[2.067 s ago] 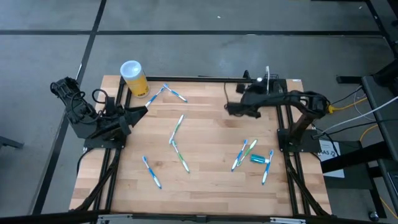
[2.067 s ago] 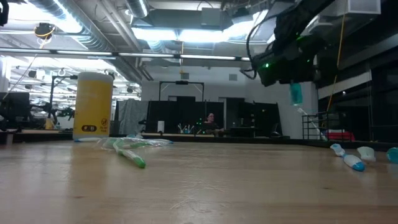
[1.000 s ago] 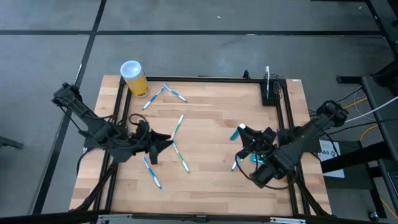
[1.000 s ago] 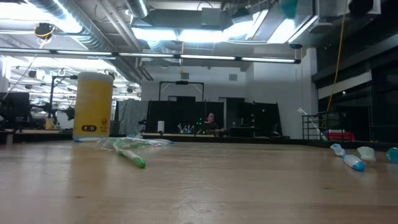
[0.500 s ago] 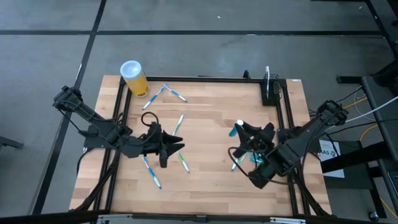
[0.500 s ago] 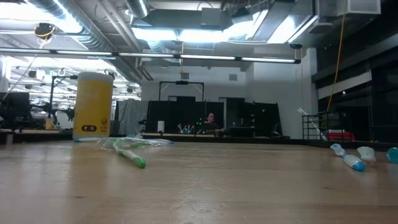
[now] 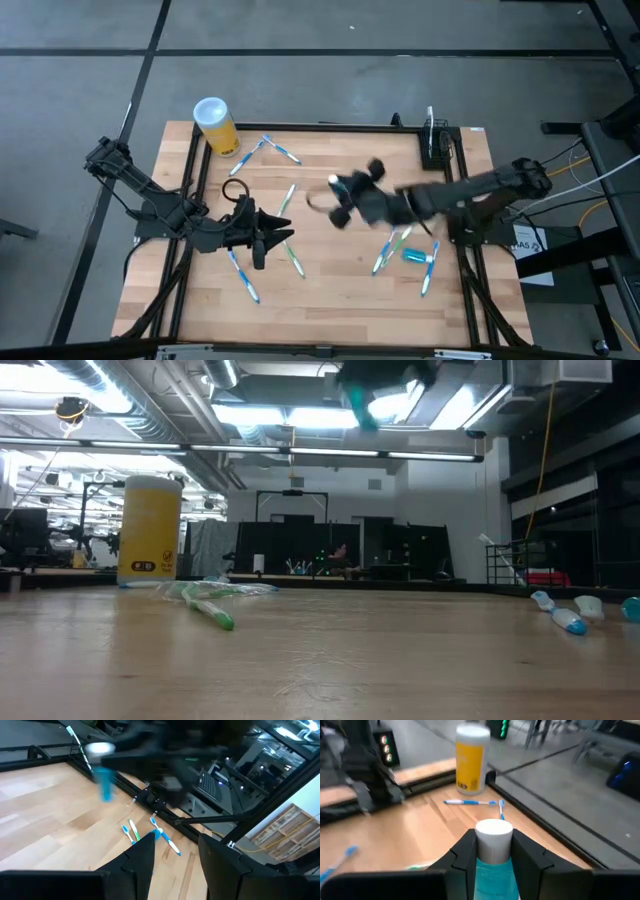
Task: Pick & Place toothbrushing station
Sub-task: Put the blue mouthwash into the mesh organizer
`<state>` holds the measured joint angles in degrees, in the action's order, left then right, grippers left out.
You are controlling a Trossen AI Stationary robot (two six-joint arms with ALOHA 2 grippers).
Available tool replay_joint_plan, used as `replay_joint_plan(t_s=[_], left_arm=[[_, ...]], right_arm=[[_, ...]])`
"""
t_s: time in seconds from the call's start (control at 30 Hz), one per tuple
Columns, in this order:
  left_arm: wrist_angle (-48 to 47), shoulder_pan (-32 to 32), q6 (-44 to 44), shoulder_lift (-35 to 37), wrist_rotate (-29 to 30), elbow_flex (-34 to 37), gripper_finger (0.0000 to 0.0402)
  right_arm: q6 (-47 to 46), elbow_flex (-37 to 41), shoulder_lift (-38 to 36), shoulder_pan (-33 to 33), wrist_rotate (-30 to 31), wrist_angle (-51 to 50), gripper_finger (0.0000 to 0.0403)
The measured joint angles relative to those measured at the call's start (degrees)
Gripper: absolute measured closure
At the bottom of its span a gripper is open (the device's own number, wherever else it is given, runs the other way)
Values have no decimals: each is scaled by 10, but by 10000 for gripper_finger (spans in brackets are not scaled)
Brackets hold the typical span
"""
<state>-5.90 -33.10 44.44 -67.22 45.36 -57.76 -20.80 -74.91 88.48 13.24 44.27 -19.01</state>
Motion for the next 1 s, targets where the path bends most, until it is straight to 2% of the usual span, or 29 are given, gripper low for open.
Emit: replay_joint_plan(t_s=[0.1,0.23,0.27,0.33,0.53,0.6,0.83,1.0], left_arm=[[-2,-2,-9,12,0,0,255],[-8,-12,-17,28,15,0,255],[-12,-15,-18,32,24,0,255],[-27,-23,-17,41,42,0,255],[-90,-43,10,71,100,0,255],[-112,-46,22,81,118,0,255],[-164,-42,29,113,145,0,255],[-187,-29,27,132,146,0,255]], right_arm=[[32,21,14,-74,-134,9,310],[88,74,30,-151,-326,130,310],[90,84,33,-169,-353,161,310],[80,98,33,-210,-367,173,310],[78,103,32,-297,-355,206,310],[66,103,32,-316,-331,217,310],[0,103,32,-374,-156,214,310],[-74,102,32,-397,-7,147,310]])
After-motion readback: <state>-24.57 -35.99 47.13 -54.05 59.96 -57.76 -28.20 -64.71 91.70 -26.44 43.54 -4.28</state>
